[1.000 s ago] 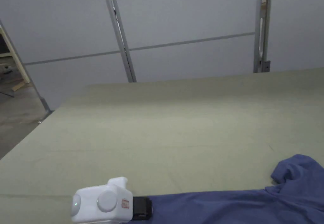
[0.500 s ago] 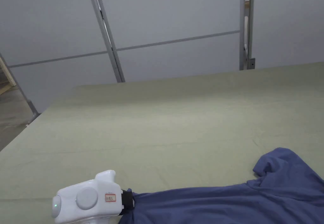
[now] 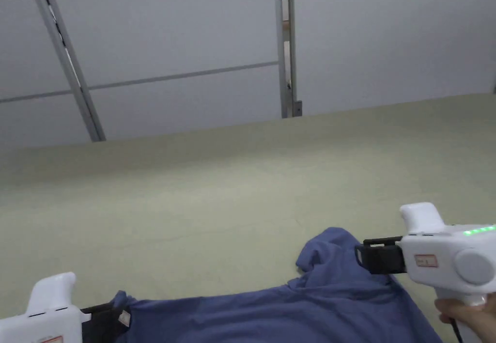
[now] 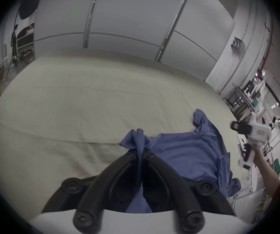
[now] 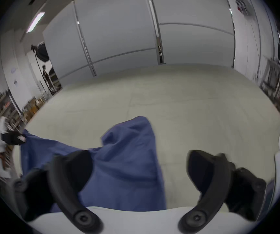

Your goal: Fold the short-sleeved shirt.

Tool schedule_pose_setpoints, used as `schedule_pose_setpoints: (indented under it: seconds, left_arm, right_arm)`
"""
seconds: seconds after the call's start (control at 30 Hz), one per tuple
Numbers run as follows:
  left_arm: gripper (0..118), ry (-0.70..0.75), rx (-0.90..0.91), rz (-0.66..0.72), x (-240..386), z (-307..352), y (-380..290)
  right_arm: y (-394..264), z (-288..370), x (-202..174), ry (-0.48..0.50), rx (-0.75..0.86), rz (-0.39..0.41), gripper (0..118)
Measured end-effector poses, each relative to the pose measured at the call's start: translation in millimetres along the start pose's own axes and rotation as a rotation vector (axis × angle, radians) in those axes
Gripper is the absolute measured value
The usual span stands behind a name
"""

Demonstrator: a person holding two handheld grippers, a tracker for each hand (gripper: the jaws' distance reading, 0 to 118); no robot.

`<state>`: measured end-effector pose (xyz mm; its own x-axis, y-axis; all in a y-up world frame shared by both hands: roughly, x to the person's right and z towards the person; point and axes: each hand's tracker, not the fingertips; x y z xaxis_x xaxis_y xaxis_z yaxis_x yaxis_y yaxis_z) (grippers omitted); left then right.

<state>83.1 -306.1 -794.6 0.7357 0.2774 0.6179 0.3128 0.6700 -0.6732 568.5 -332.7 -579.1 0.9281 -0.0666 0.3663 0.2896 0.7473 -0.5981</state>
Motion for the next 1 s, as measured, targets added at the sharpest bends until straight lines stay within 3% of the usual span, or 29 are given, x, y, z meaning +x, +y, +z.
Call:
schedule_pose_setpoints:
  seconds: [0.07, 0.1, 0.17, 0.2, 0.23, 0.3, 0.33, 0.37, 0.4, 0.47, 0.53, 0.57, 0.6, 0.67, 0.7, 0.73, 0.83, 0.87, 0.9, 0.93, 1.0]
  left_arm:
    - [6, -0.053, -0.002, 0.053, 2.8, -1.6, -2.7]
    - [6, -0.045, -0.004, 0.061, 1.9, -3.1, -2.6]
    - [6, -0.038, -0.007, 0.067, -0.5, -6.3, -5.3]
    - [6, -0.032, -0.006, 0.065, -2.1, -8.6, -6.8]
    - [6, -0.014, -0.014, 0.064, -2.8, -10.5, -8.2]
    - [6, -0.012, -0.027, 0.067, -4.9, -13.1, -10.9]
    - [6, -0.021, -0.031, 0.080, -6.1, -14.0, -12.8]
    - [6, -0.026, -0.034, 0.099, -7.0, -15.2, -13.9]
    - [6, -0.028, -0.034, 0.114, -7.6, -16.2, -15.0]
    - [6, -0.025, -0.034, 0.124, -10.1, -17.8, -17.3]
    - [6, -0.016, -0.039, 0.119, -7.6, -17.2, -19.6]
    - [6, -0.011, -0.037, 0.117, -3.6, -13.0, -21.9]
    - [6, -0.015, -0.030, 0.120, -2.1, -8.4, -22.8]
    - [6, -0.048, -0.005, 0.162, -0.2, 4.1, -21.9]
    - [6, -0.058, 0.003, 0.176, 1.5, 12.7, -20.8]
    - [6, -0.059, 0.017, 0.175, 4.1, 22.3, -19.2]
    - [6, -0.021, 0.106, 0.128, 16.2, 58.6, -7.4]
    - [6, -0.023, 0.133, 0.129, 20.2, 71.9, -2.4]
    - [6, -0.036, 0.168, 0.134, 24.9, 85.8, 3.3]
    - [6, -0.039, 0.200, 0.129, 31.1, 100.7, 9.9]
    - [6, -0.022, 0.257, 0.110, 45.4, 129.8, 25.6]
  right_arm:
    - [-10.2, -54.1, 6.3, 0.017, -0.200, 0.013, 116]
    - [-19.1, -71.8, 7.4, 0.045, -0.284, -0.026, 115]
    - [-37.9, -91.1, -1.5, 0.086, -0.391, -0.064, 103]
    - [-35.8, -68.3, -32.1, -0.094, -0.243, 0.051, 99]
    - [-38.9, -63.7, -40.1, -0.066, -0.229, 0.077, 98]
    - [-40.8, -57.1, -38.8, -0.069, -0.211, 0.008, 80]
    - [-44.9, -53.2, -41.5, -0.006, -0.196, -0.002, 59]
    - [-48.4, -49.3, -39.9, 0.005, -0.167, -0.032, 24]
    - [-53.5, -47.3, -37.9, 0.061, -0.153, -0.096, 4]
    - [-63.5, -42.9, -37.1, 0.159, -0.169, -0.193, 4]
    - [-73.8, -34.5, -44.6, 0.201, -0.122, -0.203, 4]
    - [-76.0, -29.5, -42.7, 0.276, -0.113, -0.294, 4]
    - [-76.6, -12.3, -46.3, 0.379, -0.088, -0.472, 4]
    - [-93.5, 3.2, -39.1, 0.649, -0.018, -0.923, 4]
    - [-101.6, 12.5, -39.4, 0.767, 0.046, -1.096, 4]
    - [-92.3, 23.1, -41.3, 0.761, 0.068, -1.092, 4]
    - [-58.4, 73.8, -53.5, 0.575, 0.125, -0.728, 4]
    - [-42.1, 84.7, -53.4, 0.565, 0.130, -0.674, 4]
    - [-31.6, 101.4, -55.8, 0.545, 0.162, -0.645, 4]
    - [-21.2, 119.3, -56.4, 0.566, 0.201, -0.683, 4]
    - [5.4, 158.1, -57.3, 0.513, 0.308, -0.657, 4]
